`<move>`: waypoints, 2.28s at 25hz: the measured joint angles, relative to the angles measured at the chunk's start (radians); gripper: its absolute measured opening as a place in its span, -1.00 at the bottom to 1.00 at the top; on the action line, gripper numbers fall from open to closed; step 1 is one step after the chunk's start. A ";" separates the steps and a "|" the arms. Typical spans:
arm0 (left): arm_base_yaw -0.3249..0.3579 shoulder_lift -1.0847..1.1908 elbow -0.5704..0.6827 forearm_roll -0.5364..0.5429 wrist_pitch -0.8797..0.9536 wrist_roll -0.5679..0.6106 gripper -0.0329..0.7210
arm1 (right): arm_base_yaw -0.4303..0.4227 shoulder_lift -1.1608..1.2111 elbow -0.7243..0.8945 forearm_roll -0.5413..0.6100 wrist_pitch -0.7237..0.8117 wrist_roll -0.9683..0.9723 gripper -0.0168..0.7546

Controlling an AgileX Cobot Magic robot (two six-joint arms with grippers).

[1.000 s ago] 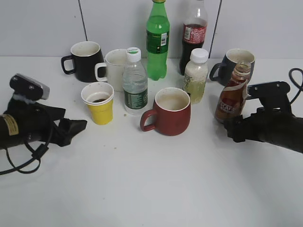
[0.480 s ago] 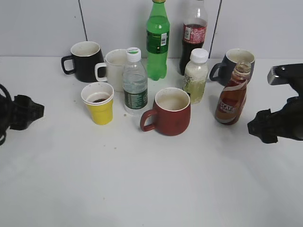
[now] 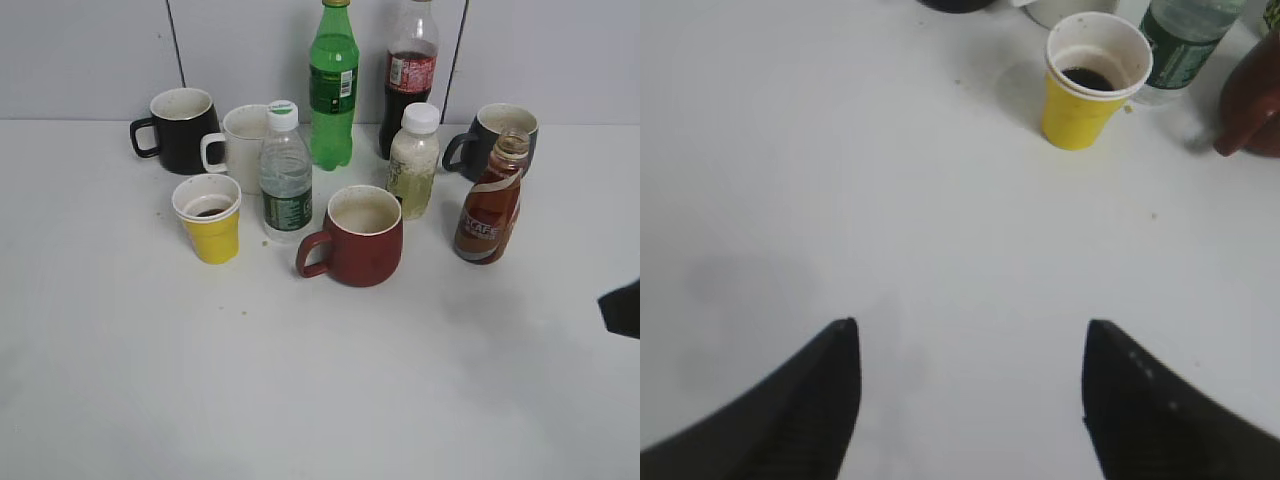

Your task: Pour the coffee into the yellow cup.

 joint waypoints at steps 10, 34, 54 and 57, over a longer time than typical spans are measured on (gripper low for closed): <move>-0.001 -0.441 -0.027 -0.033 0.393 0.118 0.47 | 0.001 -0.494 0.041 0.008 0.319 -0.094 0.56; -0.001 -0.545 0.055 -0.076 0.271 0.233 0.12 | 0.001 -0.867 0.119 0.018 0.338 -0.102 0.56; -0.001 -0.545 0.055 -0.099 0.271 0.234 -0.14 | -0.012 -0.867 0.119 0.018 0.338 -0.103 0.56; 0.027 -0.545 0.055 -0.100 0.271 0.234 -0.14 | -0.088 -0.867 0.119 0.018 0.338 -0.103 0.56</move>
